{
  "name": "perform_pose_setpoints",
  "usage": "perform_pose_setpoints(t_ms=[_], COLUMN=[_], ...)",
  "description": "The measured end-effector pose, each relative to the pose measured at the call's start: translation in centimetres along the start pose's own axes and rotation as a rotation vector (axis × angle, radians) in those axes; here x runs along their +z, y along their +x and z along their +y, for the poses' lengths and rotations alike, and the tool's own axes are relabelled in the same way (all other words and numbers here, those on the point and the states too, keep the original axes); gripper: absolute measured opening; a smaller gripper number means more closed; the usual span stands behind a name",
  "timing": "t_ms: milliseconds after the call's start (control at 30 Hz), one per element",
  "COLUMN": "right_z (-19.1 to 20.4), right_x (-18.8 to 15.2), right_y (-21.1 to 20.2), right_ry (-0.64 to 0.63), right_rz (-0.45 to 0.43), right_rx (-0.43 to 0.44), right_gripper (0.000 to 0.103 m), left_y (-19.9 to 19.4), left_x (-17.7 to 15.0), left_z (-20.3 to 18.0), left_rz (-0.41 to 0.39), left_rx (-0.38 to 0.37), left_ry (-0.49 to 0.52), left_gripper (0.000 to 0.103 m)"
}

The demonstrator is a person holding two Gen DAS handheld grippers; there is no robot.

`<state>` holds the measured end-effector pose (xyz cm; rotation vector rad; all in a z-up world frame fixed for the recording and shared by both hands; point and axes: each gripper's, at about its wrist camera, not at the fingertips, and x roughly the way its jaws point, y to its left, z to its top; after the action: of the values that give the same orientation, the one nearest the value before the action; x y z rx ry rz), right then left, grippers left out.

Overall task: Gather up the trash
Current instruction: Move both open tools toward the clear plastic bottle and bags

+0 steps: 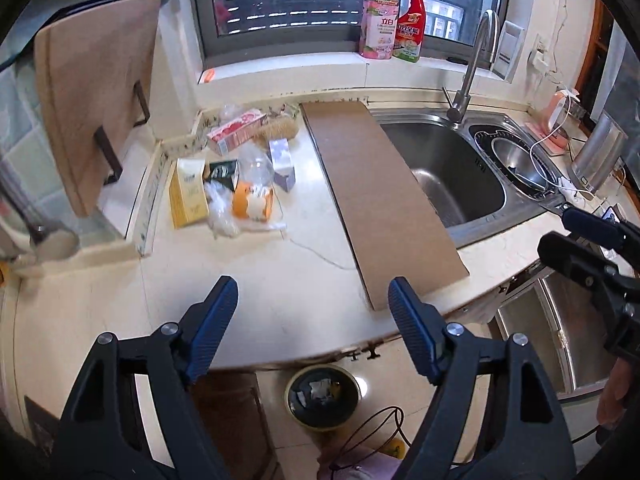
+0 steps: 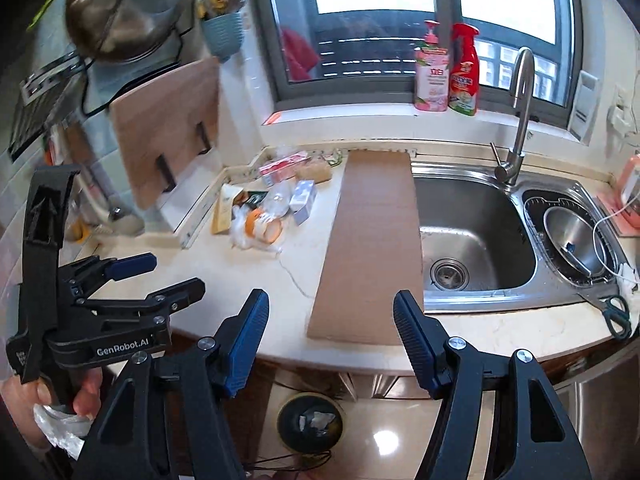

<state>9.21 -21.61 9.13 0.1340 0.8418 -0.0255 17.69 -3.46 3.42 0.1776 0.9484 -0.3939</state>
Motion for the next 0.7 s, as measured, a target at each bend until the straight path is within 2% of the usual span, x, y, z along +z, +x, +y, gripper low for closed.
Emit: perform_pose_setpoints(t_ms=[267, 700], right_z=[1.9, 3.1], right_x=[3.7, 5.7], right_y=[2.0, 8.4], right_ry=[-0.033, -0.008], right_rz=[-0.004, 0.027], right_rx=[-0.067, -0.031], right_gripper=[0.066, 0.066], left_y=[1.3, 6.2], left_x=[2.3, 4.4], left_z=[0.7, 4.3], left_rz=[-0.030, -0.013], left_rx=[-0.011, 0.015], left_ry=[0.030, 0.024], left_gripper=[0.076, 0.076])
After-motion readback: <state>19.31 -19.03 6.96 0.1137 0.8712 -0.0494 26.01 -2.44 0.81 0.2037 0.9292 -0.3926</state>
